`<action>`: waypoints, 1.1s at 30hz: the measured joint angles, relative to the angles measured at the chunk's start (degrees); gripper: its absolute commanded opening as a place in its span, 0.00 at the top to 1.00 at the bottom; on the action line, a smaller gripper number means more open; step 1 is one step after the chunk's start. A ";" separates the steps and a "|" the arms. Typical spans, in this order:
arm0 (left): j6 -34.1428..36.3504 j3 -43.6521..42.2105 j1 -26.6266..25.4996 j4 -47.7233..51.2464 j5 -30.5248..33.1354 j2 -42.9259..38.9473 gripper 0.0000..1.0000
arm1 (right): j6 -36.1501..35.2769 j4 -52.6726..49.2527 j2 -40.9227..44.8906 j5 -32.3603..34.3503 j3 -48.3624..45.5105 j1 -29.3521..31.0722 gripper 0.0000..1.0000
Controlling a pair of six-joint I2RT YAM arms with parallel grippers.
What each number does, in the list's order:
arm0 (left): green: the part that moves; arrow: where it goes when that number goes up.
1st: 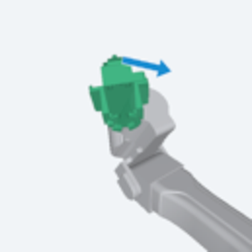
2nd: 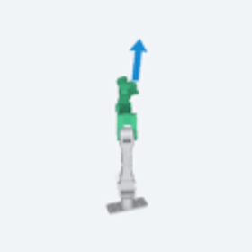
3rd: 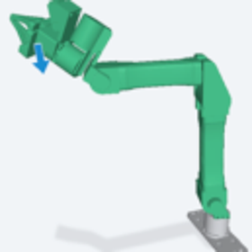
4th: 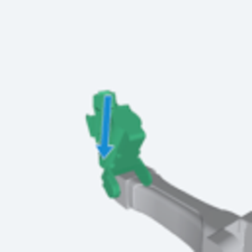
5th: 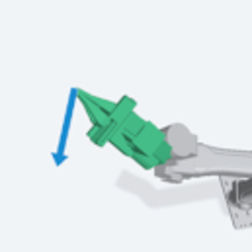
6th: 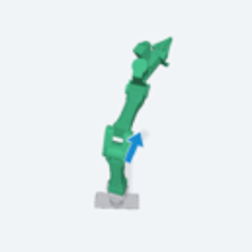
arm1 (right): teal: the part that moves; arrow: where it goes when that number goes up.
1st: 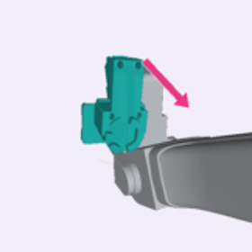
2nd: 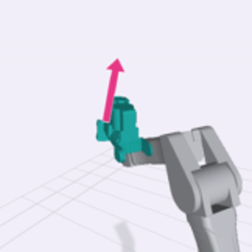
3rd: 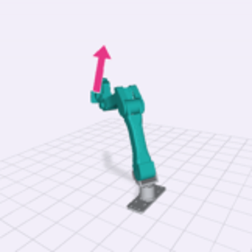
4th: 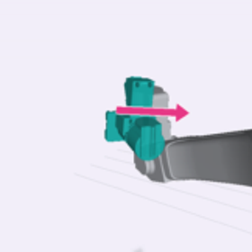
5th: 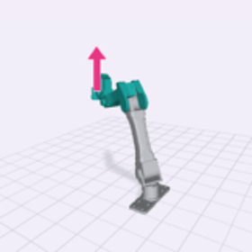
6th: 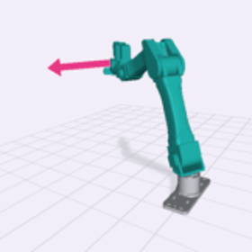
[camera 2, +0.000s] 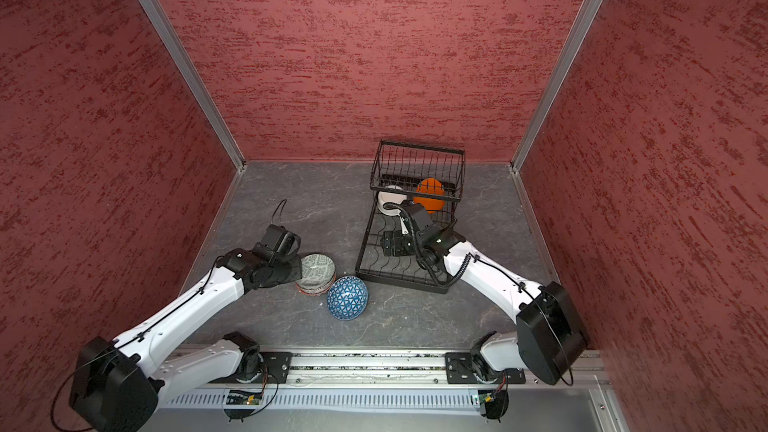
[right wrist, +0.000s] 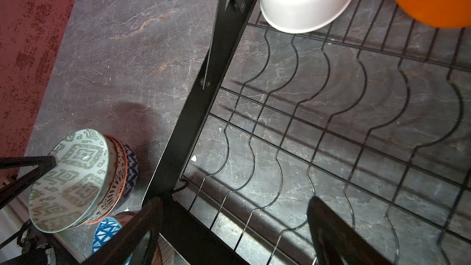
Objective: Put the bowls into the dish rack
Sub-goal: 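Lift the green-patterned bowl off the stack with the left gripper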
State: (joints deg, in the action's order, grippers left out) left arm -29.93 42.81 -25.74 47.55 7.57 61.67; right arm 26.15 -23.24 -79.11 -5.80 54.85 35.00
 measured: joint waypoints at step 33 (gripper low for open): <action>2.60 0.02 0.09 0.33 -3.72 -10.80 1.00 | -0.02 1.49 -1.46 -2.40 0.02 0.00 0.14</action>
State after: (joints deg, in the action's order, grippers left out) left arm -27.33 42.83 -25.65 47.88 3.86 50.87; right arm 26.13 -21.76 -80.58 -8.21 54.87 35.00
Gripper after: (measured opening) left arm 0.062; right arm 0.865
